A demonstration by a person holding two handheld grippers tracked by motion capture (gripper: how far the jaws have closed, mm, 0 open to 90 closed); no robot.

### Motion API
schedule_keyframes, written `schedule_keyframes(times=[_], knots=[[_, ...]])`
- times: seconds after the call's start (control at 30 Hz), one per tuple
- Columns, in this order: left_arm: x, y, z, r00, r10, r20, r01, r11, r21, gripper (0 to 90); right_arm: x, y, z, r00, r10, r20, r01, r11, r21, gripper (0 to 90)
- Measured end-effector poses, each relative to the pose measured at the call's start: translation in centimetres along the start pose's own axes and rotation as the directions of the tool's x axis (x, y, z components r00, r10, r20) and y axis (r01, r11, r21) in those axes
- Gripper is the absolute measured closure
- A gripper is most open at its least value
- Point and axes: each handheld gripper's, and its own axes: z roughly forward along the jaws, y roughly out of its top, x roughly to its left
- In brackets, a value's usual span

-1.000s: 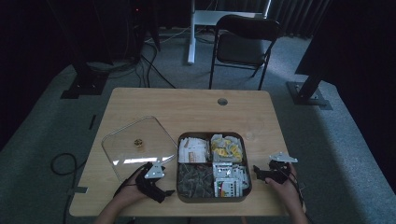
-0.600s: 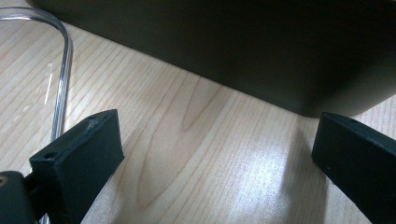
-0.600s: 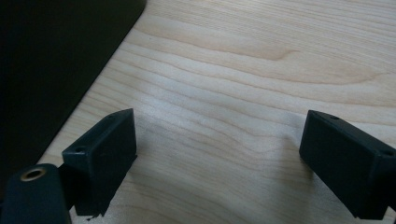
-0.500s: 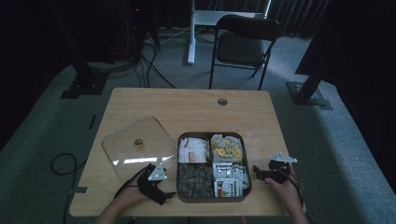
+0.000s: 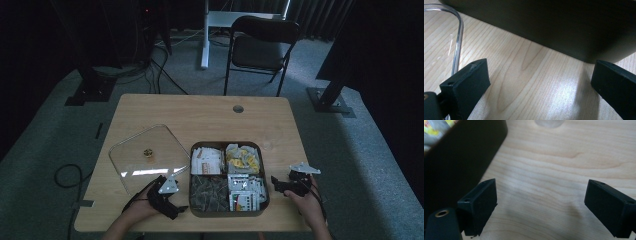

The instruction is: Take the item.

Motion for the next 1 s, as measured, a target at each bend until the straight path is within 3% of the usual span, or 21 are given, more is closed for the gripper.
schedule_keyframes(times=[0.6, 1.0], knots=[[0.0, 0.0, 0.0, 1.0000, 0.004, 0.003, -0.004, 1.0000, -0.001, 1.8, 0.7, 2.2, -2.2, 0.9992, 0.004, -0.041, -0.007, 0.9978, -0.066, 10.6], [0.0, 0.0, 0.0, 1.0000, 0.003, 0.003, -0.003, 1.0000, -0.002, 1.8, 2.9, 4.9, -2.4, 0.9909, -0.058, -0.121, 0.044, 0.9925, -0.114, 11.7]])
